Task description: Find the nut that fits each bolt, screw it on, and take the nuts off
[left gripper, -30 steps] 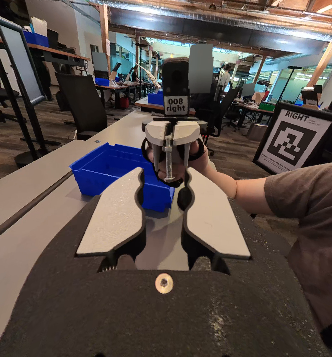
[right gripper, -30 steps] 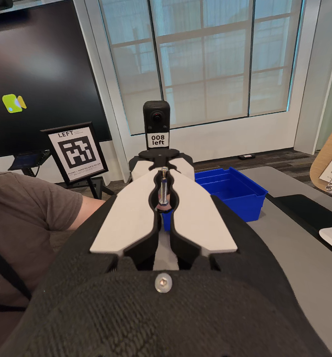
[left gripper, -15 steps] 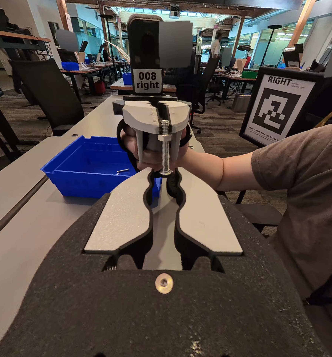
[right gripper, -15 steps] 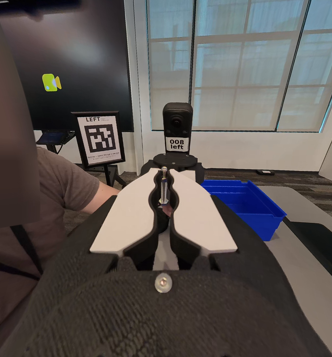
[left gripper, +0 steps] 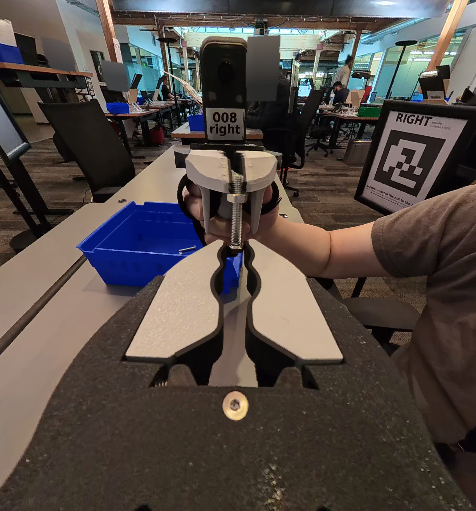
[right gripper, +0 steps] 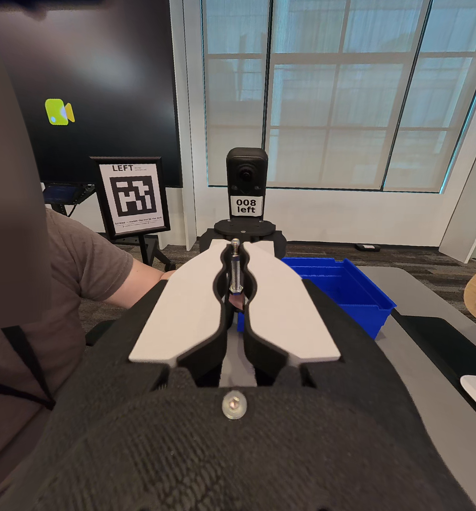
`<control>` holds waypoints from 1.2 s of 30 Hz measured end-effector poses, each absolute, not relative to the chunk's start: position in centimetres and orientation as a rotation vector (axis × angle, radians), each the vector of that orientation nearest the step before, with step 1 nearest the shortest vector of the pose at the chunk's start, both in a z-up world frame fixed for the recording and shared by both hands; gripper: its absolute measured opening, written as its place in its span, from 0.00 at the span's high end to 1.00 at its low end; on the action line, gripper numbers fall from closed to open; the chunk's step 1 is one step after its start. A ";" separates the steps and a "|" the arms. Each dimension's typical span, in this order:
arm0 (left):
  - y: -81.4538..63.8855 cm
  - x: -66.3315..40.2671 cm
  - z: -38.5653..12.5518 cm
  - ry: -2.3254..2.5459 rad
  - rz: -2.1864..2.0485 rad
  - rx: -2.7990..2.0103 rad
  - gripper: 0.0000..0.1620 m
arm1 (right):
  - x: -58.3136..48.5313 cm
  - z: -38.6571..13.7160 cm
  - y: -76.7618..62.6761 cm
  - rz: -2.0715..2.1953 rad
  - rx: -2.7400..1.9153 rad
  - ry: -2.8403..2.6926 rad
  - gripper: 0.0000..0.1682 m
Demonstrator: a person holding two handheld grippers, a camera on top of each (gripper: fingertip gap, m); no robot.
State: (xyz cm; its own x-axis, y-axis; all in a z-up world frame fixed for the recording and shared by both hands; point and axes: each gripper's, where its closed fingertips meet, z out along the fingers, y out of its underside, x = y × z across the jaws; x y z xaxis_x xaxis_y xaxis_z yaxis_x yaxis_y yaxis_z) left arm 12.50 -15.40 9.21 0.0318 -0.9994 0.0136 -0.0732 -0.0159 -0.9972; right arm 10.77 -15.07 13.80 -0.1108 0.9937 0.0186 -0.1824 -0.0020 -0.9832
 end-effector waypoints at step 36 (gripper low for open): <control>-15.4 12.5 9.6 1.230 -1.031 -1.274 0.94 | 10.8 14.4 -15.3 1.247 -1.039 -1.154 0.97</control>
